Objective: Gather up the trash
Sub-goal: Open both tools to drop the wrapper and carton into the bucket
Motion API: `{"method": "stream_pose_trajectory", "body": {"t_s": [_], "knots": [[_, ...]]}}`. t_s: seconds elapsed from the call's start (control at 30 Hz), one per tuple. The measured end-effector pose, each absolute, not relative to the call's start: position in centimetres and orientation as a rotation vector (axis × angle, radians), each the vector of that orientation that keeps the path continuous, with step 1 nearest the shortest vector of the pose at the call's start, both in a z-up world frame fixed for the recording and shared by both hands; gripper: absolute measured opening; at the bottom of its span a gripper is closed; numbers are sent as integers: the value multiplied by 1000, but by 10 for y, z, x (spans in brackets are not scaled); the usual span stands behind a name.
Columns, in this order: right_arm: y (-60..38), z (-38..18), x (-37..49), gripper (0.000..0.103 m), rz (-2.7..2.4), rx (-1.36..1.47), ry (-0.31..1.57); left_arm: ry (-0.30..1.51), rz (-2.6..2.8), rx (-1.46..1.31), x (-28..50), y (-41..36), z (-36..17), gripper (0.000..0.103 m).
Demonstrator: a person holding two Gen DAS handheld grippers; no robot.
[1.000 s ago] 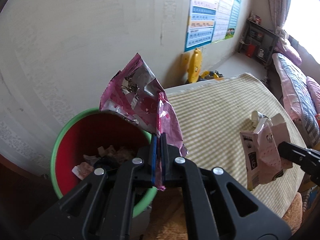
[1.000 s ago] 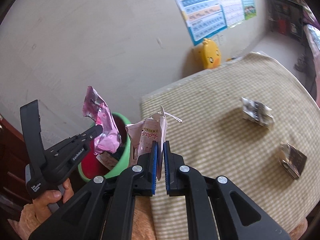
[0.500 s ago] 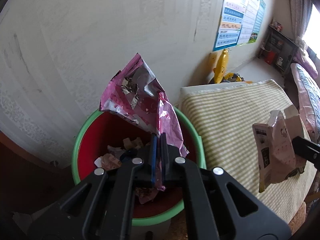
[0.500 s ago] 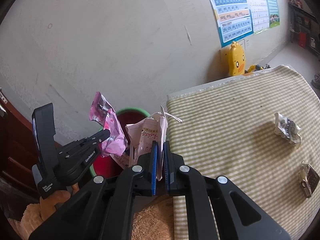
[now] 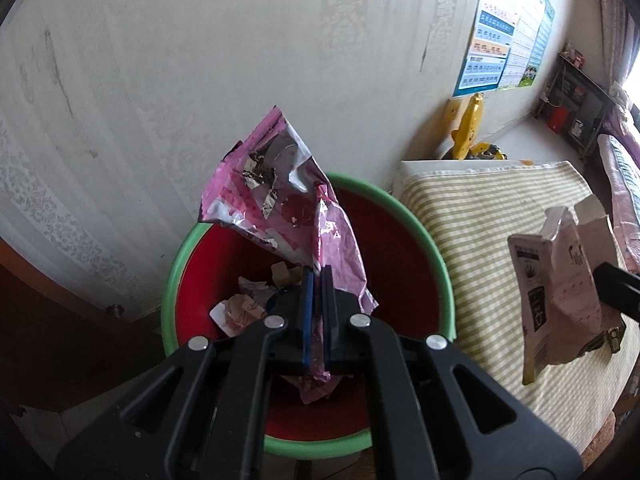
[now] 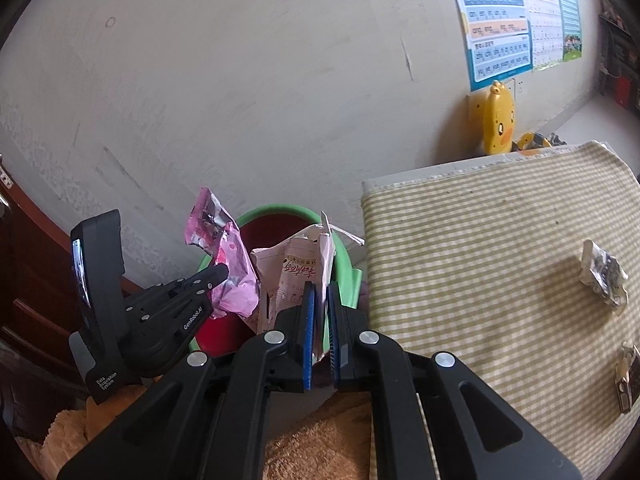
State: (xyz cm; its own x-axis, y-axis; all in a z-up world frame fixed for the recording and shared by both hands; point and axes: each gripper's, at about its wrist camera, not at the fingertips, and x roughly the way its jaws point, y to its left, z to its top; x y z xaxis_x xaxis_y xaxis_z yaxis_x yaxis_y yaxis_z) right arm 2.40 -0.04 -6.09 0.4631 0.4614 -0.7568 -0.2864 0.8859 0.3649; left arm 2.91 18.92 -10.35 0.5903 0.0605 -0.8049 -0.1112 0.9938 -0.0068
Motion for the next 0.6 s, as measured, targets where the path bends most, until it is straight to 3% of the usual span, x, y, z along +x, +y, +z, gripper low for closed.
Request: {"method": "stream_pose_trajectory", "body": {"t_s": [0.33,0.37,0.4,0.47,0.6], "knots": [[32,-60,42,7,509,172,985,956,152,-74,29,211,-112,4],[38,-60,44,8,522,171,979,954,172,-76,28,214,-112,12],[42,-59,45,10,530,176,975,955,191,-82,27,217,-112,35],[47,-58,48,35,547,209,971,936,216,-113,24,225,-110,58],[46,-59,50,40,558,232,962,937,234,-104,22,229,-108,58]]}}
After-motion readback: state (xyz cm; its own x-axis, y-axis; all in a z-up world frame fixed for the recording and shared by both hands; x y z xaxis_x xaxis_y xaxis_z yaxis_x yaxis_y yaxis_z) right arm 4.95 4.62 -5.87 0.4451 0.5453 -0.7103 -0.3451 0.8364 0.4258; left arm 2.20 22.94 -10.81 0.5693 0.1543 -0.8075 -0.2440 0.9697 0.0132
